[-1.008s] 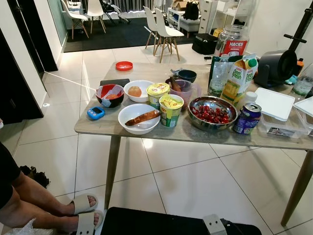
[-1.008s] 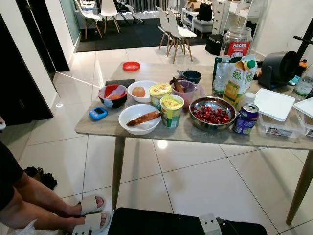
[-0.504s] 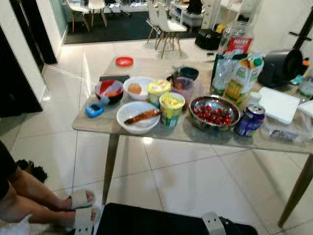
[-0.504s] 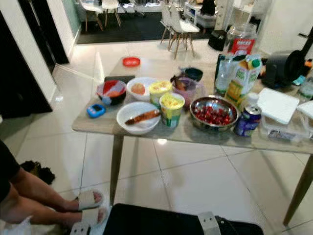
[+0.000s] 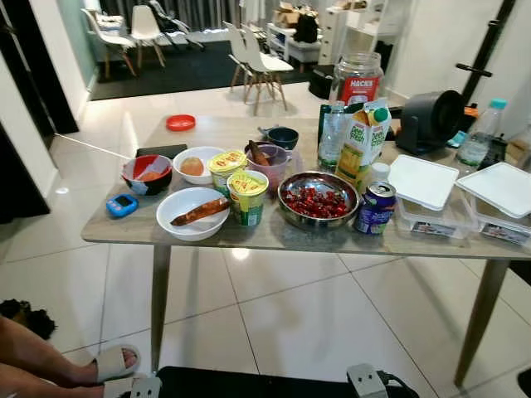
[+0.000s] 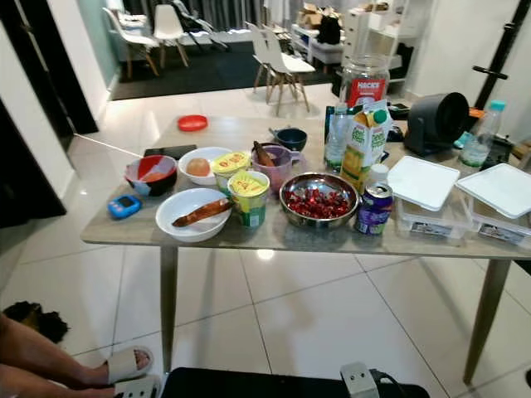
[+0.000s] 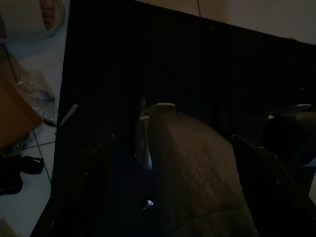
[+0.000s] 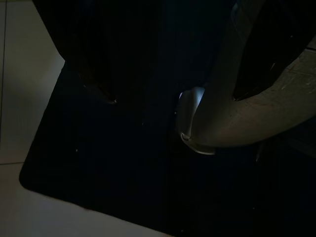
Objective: Restocking fridge
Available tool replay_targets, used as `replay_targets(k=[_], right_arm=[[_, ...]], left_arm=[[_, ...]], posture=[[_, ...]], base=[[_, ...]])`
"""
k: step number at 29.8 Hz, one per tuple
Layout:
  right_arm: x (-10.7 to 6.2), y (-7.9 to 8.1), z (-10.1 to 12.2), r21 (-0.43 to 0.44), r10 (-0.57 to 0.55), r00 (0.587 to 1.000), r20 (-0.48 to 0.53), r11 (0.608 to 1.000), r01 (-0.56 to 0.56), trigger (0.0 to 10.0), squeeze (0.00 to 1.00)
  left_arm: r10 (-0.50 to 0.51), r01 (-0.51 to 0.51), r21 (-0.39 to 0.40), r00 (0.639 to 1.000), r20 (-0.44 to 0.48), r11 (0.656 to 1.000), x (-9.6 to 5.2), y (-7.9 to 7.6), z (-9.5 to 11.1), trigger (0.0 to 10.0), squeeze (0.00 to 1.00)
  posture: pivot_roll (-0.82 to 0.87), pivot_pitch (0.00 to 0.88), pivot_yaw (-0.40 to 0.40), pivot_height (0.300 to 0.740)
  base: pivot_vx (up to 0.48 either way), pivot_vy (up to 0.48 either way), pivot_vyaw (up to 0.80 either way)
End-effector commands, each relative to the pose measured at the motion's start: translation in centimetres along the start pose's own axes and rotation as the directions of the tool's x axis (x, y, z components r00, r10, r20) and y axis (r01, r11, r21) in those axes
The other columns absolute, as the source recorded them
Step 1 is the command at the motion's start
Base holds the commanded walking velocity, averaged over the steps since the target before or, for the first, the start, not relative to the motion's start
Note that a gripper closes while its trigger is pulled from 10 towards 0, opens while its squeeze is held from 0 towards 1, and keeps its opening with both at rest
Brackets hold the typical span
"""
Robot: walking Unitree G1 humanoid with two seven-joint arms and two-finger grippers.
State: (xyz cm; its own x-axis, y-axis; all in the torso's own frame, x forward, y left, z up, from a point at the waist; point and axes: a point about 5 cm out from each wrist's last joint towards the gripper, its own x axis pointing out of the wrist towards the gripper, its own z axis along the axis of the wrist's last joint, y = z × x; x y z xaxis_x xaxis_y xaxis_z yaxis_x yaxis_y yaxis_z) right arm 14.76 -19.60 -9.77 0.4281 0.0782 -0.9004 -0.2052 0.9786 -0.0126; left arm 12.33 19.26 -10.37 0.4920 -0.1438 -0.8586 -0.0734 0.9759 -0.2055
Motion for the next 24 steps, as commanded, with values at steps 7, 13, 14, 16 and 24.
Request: replay_targets(k=[7, 13, 14, 16, 24], right_arm=[[0.0, -0.7, 1.5, 0.053, -0.044, 0.997, 0.067, 0.998, 0.041, 10.0, 0.0], [-0.3, -2.3, 3.7, 0.126, -0.127, 0.979, 0.159, 0.986, 0.108, 10.0, 0.0], [-0.4, -3.0, 4.2, 0.136, -0.155, 0.972, 0.179, 0.982, 0.132, 10.0, 0.0], [-1.2, -5.3, 5.3, 0.183, -0.249, 0.942, 0.225, 0.96, 0.211, 10.0, 0.0], [-3.1, -10.0, 5.8, 0.353, -0.398, 0.877, 0.27, 0.888, 0.294, 10.0, 0.0]], left_arm=[[-0.005, 0.005, -0.003, 1.0, -0.024, 1.0, -0.1, -0.1, -0.7, 10.0, 0.0], [-0.009, 0.009, -0.005, 1.0, -0.025, 1.0, -0.1, -0.1, -0.7, 10.0, 0.0], [-0.01, 0.01, -0.005, 1.0, -0.026, 1.0, -0.1, -0.1, -0.8, 10.0, 0.0], [-0.012, 0.012, -0.01, 1.0, -0.022, 1.0, -0.1, -0.1, -0.8, 10.0, 0.0], [-0.015, 0.015, -0.034, 1.0, -0.015, 0.999, -0.2, 0.0, -0.9, 10.0, 0.0]], posture=[[-0.03, 0.0, -0.004, 0.74], [-0.03, 0.0, -0.002, 0.74], [-0.03, 0.0, -0.001, 0.74], [-0.03, 0.0, -0.004, 0.74], [-0.03, 0.0, -0.007, 0.74]], base=[[0.0, 0.0, 0.0], [0.0, 0.0, 0.0], [0.0, 0.0, 0.0], [0.0, 0.0, 0.0], [0.0, 0.0, 0.0]])
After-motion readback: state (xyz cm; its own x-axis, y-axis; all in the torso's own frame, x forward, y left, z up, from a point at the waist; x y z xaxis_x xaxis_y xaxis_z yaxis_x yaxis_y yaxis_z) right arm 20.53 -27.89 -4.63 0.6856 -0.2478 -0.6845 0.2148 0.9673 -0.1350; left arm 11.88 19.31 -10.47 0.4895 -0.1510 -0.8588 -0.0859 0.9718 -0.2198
